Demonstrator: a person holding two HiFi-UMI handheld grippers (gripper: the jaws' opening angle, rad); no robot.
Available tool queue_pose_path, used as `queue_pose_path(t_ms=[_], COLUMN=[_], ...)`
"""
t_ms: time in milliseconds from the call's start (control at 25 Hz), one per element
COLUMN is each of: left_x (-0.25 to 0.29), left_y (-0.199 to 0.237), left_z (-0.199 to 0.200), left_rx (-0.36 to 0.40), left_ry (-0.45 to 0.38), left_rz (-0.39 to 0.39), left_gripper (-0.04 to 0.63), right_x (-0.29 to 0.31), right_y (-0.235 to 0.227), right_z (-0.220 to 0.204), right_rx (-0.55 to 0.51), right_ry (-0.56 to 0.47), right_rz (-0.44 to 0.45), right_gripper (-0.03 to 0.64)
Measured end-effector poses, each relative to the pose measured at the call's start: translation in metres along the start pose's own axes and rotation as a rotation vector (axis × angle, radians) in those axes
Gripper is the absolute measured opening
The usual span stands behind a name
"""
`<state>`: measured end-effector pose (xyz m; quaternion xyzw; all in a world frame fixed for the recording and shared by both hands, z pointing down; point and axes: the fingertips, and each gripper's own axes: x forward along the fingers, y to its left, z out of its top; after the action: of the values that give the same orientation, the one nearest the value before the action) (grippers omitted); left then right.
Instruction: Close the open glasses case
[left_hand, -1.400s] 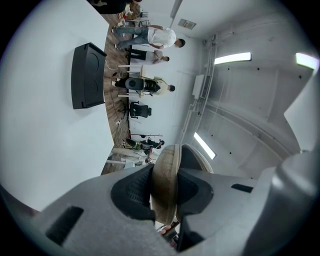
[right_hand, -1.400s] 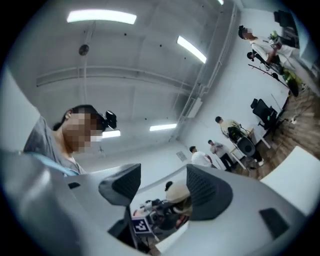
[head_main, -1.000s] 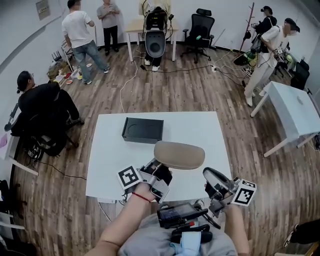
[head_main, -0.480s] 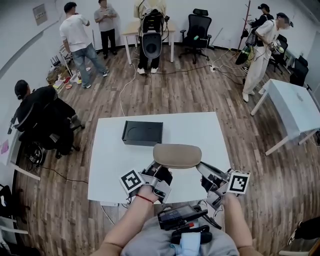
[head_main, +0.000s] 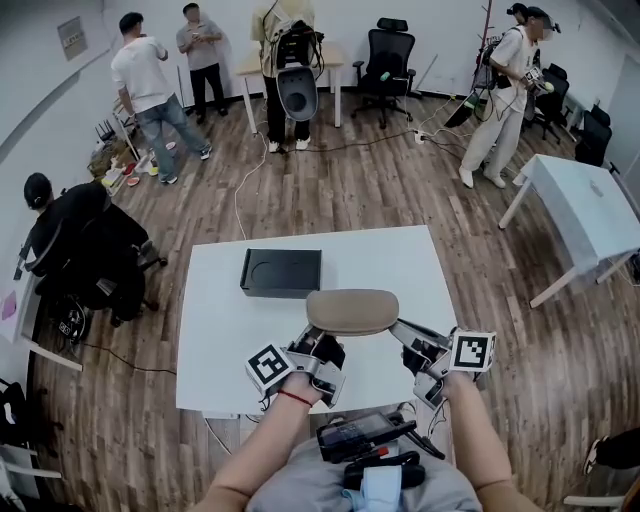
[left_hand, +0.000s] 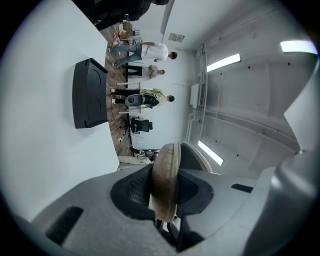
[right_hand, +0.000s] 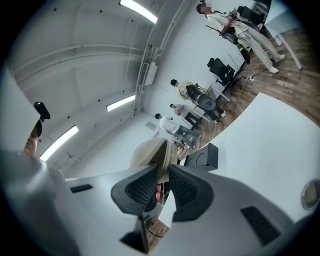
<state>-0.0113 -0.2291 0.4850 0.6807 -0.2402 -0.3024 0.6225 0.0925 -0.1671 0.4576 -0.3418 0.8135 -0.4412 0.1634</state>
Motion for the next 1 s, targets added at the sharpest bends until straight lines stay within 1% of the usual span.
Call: queue_pose_path(t_ms=[160, 240, 360, 440, 560, 640, 720, 760, 800, 840, 880, 960, 1000], left_x=[0.006, 0.011, 0.015, 0.016, 0.018, 0.018, 0.015, 0.013, 0.01, 0.006, 0.003, -0.004, -0.007], left_y=[0.017, 0.027, 0.038, 0.048, 0.075, 0.1, 0.127, 0.14, 0.152, 0.163, 0.174, 0.195, 0.205], left_z=[-0.007, -0.012, -0.022, -0.03, -0.039, -0.041, -0.044, -0.046, -0.048, -0.05, -0.052, -0.058, -0.062], left_rx=[0.005, 0.008, -0.003, -0.003, 0.005, -0.028, -0.074, -0.09, -0.098, -0.101, -0.103, -0.108, -0.112], left_ry=[0.009, 0.031, 0.098, 0.156, 0.219, 0.23, 0.238, 0.244, 0.255, 0.271, 0.29, 0.33, 0.347], left_rz=[0.013, 0.012, 0.01, 0.025, 0.063, 0.082, 0.095, 0.107, 0.123, 0.142, 0.165, 0.219, 0.247], left_gripper=[0.08, 0.08, 0.081, 0.083, 0.082, 0.081, 0.081, 0.081, 0.081, 0.081, 0.081, 0.081, 0.081], right_x=[-0.003, -0.004, -0.007, -0.011, -0.015, -0.019, -0.025, -0.028, -0.032, -0.035, -0.038, -0.041, -0.041], right_y=[-0.02, -0.029, -0.043, -0.055, -0.08, -0.104, -0.121, -0.125, -0.129, -0.132, -0.137, -0.15, -0.158], right_z=[0.004, 0.01, 0.015, 0.014, 0.002, -0.012, -0.024, -0.027, -0.031, -0.035, -0.041, -0.057, -0.066], right_rx=[0.021, 0.036, 0.068, 0.082, 0.106, 0.116, 0.091, 0.049, -0.021, -0.124, -0.259, -0.568, -0.702], right_ry=[0.004, -0.013, -0.055, -0.073, -0.057, -0.034, -0.028, -0.021, 0.001, 0.046, 0.121, 0.338, 0.448], right_rz=[-0.033, -0.038, -0.039, -0.047, -0.087, -0.138, -0.179, -0.193, -0.215, -0.25, -0.297, -0.392, -0.422], right_gripper=[0.074, 0.057, 0.034, 0.03, 0.028, 0.028, 0.031, 0.031, 0.033, 0.034, 0.04, 0.086, 0.106])
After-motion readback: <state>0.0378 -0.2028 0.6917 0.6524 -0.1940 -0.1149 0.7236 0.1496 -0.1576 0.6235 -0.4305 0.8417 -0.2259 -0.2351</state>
